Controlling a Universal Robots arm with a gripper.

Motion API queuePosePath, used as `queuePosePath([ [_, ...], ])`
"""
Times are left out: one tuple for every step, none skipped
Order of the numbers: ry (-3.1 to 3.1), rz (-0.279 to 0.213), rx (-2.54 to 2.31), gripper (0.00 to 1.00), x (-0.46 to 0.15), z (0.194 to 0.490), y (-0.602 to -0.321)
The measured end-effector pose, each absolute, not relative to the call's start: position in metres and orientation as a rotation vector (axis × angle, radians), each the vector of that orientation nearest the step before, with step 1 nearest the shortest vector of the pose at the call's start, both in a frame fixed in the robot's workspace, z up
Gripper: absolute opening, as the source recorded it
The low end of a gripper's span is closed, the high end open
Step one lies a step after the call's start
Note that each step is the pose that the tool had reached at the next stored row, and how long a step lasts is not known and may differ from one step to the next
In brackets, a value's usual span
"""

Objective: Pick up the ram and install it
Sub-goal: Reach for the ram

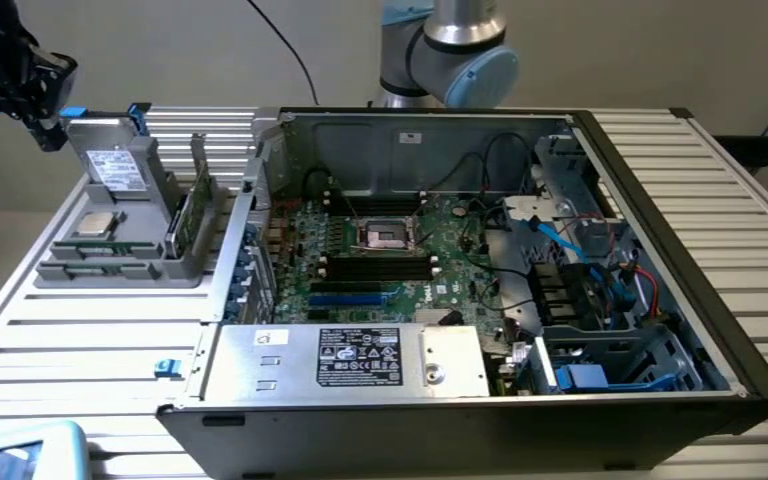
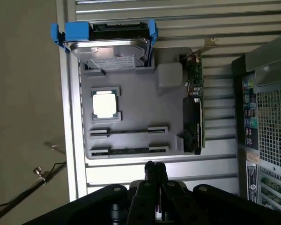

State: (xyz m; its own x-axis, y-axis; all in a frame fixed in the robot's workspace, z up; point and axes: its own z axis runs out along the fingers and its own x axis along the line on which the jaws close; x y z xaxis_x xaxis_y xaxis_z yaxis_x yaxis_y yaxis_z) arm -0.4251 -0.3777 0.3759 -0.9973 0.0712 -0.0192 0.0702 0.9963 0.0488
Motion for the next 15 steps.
queuePosePath([
  [3.118, 0.075, 0.11, 0.11, -0.4295, 0.3755, -0.3767],
  [3.118, 0.075, 0.111, 0.11, -0.4337, 0.3751, -0.376],
  [3.118, 0.075, 0.111, 0.11, -0.4363, 0.3747, -0.3755],
  [3.119, 0.075, 0.111, 0.11, -0.4373, 0.3744, -0.3753],
  [3.119, 0.075, 0.111, 0.11, -0.4374, 0.3744, -0.3754],
  [3.12, 0.075, 0.11, 0.11, -0.4374, 0.3744, -0.3754],
  [3.12, 0.075, 0.11, 0.11, -0.4374, 0.3744, -0.3754],
  [3.12, 0.075, 0.11, 0.11, -0.4374, 0.3744, -0.3754],
  [3.12, 0.075, 0.11, 0.11, -0.4374, 0.3744, -0.3754],
  [3.12, 0.075, 0.111, 0.11, -0.4374, 0.3744, -0.3753],
  [3.12, 0.075, 0.11, 0.11, -0.4375, 0.3744, -0.3752],
  [3.12, 0.075, 0.111, 0.11, -0.4375, 0.3744, -0.3744],
  [3.12, 0.075, 0.111, 0.11, -0.4375, 0.3744, -0.3733],
  [3.12, 0.075, 0.111, 0.11, -0.4375, 0.3744, -0.3717],
  [3.12, 0.075, 0.111, 0.11, -0.4375, 0.3743, -0.3712],
])
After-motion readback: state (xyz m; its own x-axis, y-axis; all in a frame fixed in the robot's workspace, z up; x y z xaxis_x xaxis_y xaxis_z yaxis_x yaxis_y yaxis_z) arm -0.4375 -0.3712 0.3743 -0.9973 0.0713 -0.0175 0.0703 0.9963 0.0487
